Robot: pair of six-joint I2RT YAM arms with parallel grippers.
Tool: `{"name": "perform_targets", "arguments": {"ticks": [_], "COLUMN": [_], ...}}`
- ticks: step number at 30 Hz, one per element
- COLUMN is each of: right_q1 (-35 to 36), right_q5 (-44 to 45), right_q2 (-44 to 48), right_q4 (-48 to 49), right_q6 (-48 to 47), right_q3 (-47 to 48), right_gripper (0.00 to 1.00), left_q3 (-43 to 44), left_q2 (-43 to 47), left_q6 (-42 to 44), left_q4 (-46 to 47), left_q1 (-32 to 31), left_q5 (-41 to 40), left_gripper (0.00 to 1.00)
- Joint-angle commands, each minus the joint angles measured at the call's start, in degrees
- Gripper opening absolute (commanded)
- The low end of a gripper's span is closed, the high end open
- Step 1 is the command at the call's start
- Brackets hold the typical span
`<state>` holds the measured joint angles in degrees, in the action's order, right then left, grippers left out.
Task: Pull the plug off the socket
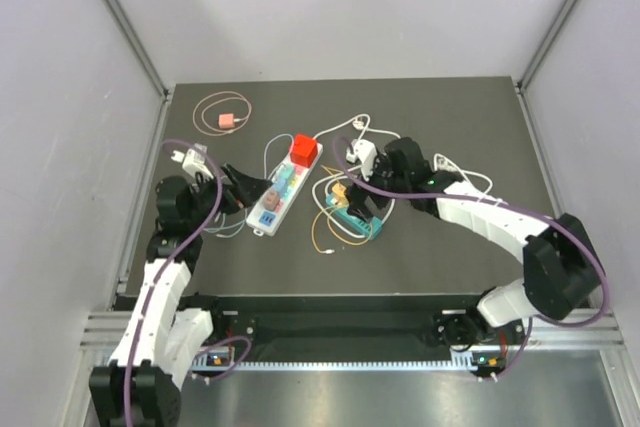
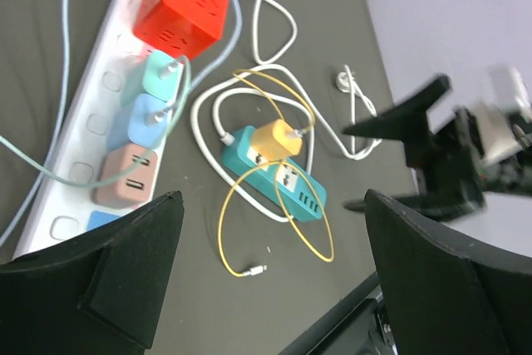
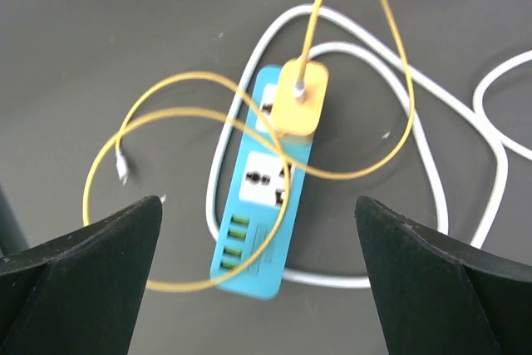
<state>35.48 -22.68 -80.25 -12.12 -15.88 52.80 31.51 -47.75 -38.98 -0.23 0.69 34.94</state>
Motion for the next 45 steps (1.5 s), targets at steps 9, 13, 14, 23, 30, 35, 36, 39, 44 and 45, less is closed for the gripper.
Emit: {"name": "perform_targets", "arguments": {"ticks": [9, 13, 14, 23, 30, 35, 36, 39, 44, 45], "right_q1": [6.8, 7.8, 8.0, 10.5, 11.2, 10.5, 10.0, 6.2, -1.3, -2.3], "right_q5": [13.8, 16.6, 16.8, 21.2, 24.3, 21.3, 16.9, 7.3, -3.4, -7.7], "right_q2": [-14.0, -17.5, -18.0, -22.8, -24.8, -22.4, -20.4, -16.6, -7.7, -6.5], "right_q4": [2.5, 1.3, 1.1, -0.8, -1.5, -4.0, -4.6, -6.7, -3.8, -2.8], "right_q6": [6.3, 5.3, 5.2, 4.6, 4.1, 1.9, -0.8, -5.2, -4.1, -2.8], "right_q3": [14.3, 16.2, 16.5, 19.4, 19.9, 21.1, 21.4, 20.8, 16.3, 13.8], "right_gripper": [0.9, 0.82, 0.81, 0.53, 0.3, 0.0, 0.0, 0.0, 0.0, 0.0], "left_q3": [-12.1, -16.6, -17.0, -17.7, -18.7, -19.7, -19.7, -19.6, -17.4, -16.9], "left_q2": [17.8, 21.7, 22.2, 22.2, 22.0, 19.4, 18.9, 16.6, 6.7, 4.7], "left_q6": [-11.9, -15.4, -15.6, -14.6, -15.0, -18.0, -19.1, -19.9, -19.6, -19.6], "left_q4": [0.5, 2.2, 2.4, 0.7, 1.4, 6.1, 6.8, 9.4, 17.3, 19.0], "left_q1": [0.1, 0.0, 0.0, 0.1, 0.1, -0.2, -0.4, -4.0, -18.8, -20.9], "left_q5": [0.1, 0.0, 0.0, 0.6, 2.6, 6.1, 6.2, 4.6, -6.0, -7.4], "left_gripper": [0.99, 0.99, 0.99, 0.99, 0.99, 0.99, 0.99, 0.99, 0.99, 0.99]}}
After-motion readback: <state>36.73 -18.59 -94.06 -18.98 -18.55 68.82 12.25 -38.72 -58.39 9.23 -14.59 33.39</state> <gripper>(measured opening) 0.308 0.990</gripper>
